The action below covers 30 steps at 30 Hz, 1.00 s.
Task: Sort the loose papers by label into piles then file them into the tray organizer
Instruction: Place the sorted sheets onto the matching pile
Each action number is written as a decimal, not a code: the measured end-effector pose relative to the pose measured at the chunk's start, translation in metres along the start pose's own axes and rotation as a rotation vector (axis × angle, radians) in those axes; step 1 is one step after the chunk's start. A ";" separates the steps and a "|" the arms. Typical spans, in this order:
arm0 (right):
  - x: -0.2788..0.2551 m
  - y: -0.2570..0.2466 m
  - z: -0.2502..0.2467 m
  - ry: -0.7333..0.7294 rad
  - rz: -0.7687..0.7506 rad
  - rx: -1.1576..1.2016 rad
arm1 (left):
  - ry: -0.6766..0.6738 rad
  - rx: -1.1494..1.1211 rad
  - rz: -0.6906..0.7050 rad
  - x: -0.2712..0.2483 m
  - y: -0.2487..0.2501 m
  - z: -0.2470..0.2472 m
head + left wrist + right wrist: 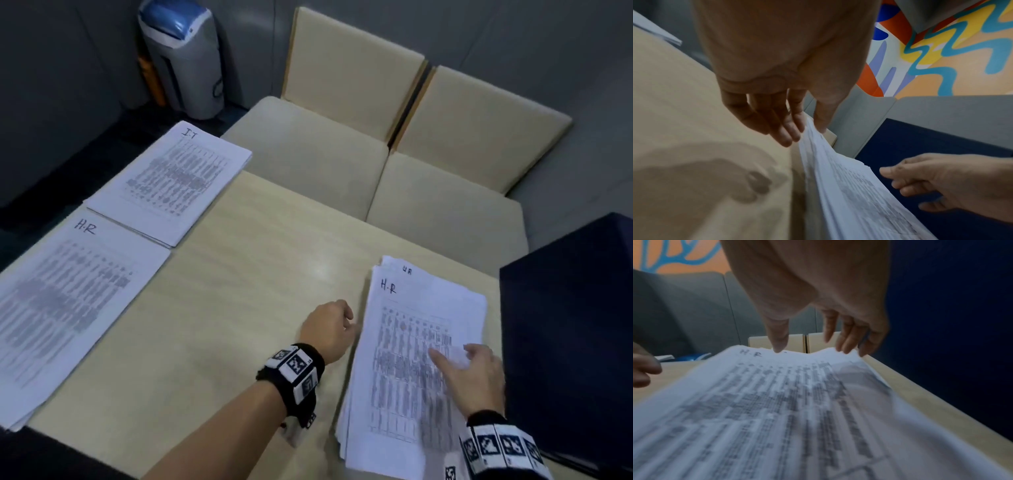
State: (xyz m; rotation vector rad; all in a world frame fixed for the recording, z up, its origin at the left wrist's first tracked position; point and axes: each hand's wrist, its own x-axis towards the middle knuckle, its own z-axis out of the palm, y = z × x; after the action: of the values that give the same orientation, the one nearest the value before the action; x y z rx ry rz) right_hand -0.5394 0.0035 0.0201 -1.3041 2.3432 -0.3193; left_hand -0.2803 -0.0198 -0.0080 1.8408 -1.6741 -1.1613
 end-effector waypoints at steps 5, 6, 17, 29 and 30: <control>0.024 0.041 -0.004 -0.089 0.115 0.061 | 0.117 0.059 -0.145 -0.010 0.025 0.041; 0.027 0.048 -0.004 -0.095 0.125 0.121 | 0.140 0.071 -0.163 -0.012 0.028 0.046; 0.025 0.094 -0.033 0.026 -0.029 0.440 | 0.260 0.148 -0.275 -0.019 0.040 0.068; 0.017 0.115 -0.032 0.044 -0.016 0.531 | 0.226 0.399 -0.163 -0.018 0.057 0.097; 0.014 0.118 -0.031 0.051 -0.011 0.526 | 0.205 0.412 -0.160 -0.017 0.059 0.098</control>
State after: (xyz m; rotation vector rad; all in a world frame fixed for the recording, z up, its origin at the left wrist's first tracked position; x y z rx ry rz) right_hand -0.6491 0.0538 -0.0034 -1.0551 2.0857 -0.9093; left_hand -0.3926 0.0079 -0.0150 2.2898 -1.7679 -0.6844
